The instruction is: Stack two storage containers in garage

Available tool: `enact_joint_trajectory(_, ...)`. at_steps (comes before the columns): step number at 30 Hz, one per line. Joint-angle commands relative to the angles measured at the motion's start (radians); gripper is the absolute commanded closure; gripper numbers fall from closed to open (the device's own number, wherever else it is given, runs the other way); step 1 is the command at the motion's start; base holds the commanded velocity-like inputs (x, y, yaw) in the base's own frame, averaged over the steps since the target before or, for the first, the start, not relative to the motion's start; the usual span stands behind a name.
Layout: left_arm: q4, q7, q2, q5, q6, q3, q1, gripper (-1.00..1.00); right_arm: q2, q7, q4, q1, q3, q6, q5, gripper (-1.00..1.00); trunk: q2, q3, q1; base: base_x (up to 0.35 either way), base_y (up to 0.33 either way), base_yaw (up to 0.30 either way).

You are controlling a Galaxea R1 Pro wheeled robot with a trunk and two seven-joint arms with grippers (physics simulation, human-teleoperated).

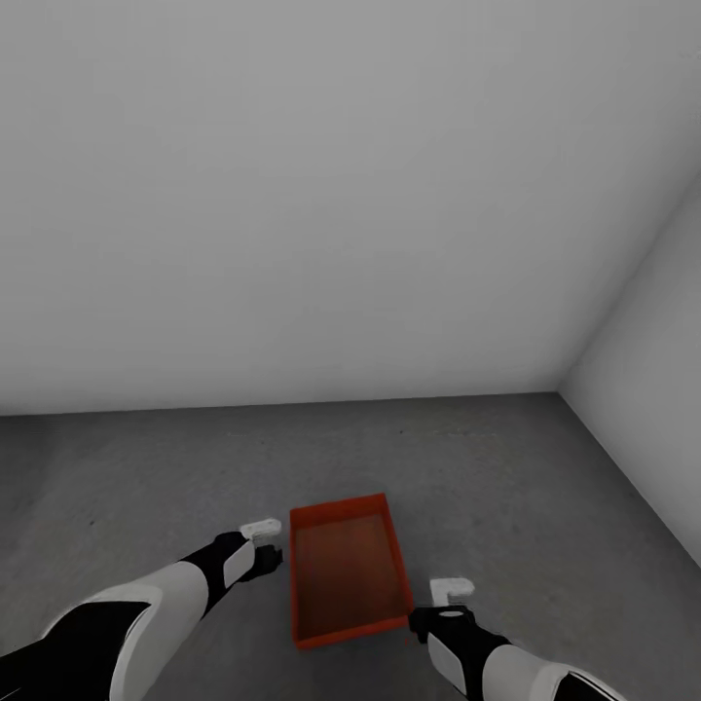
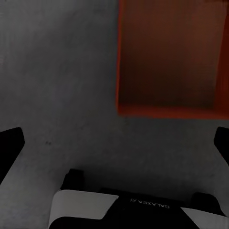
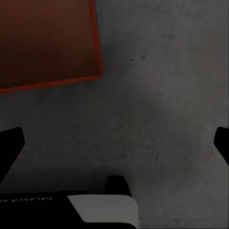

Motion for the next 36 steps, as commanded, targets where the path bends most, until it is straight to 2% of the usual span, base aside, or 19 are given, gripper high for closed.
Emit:
enact_joint_trajectory(1, -0.001, 0.005, 0.000, 0.008, -0.009, 0.001, 0.012, -1.00, 0.000, -0.006, -0.002, 0.014, 0.009, 0.006, -0.004, -1.00, -0.001, -0.001, 0.000, 0.000, 0.000, 0.000)
enact_joint_trajectory(10, -0.001, 0.005, 0.001, 0.008, -0.034, 0.001, 0.095, -1.00, -0.001, -0.006, -0.002, 0.131, 0.008, -0.005, -0.005, -1.00, -0.001, -0.001, 0.000, -0.010, 0.000, 0.000)
enact_joint_trajectory(18, -0.001, 0.005, -0.002, 0.004, -0.036, 0.001, 0.167, -1.00, 0.000, -0.006, 0.029, 0.241, 0.009, -0.052, -0.005, -1.00, -0.001, -0.001, 0.000, -0.273, 0.000, 0.000)
enact_joint_trajectory(29, -0.001, 0.005, 0.005, 0.004, -0.042, 0.001, 0.227, -1.00, 0.002, -0.004, 0.037, 0.302, 0.009, -0.106, -0.005, -1.00, -0.001, -0.001, 0.000, -0.343, 0.000, 0.000)
enact_joint_trajectory(36, 0.000, 0.005, 0.020, 0.008, -0.100, 0.000, 0.250, -1.00, -0.001, -0.002, 0.038, 0.337, 0.008, -0.161, -0.007, -1.00, -0.001, -0.001, 0.000, -0.306, 0.000, 0.000)
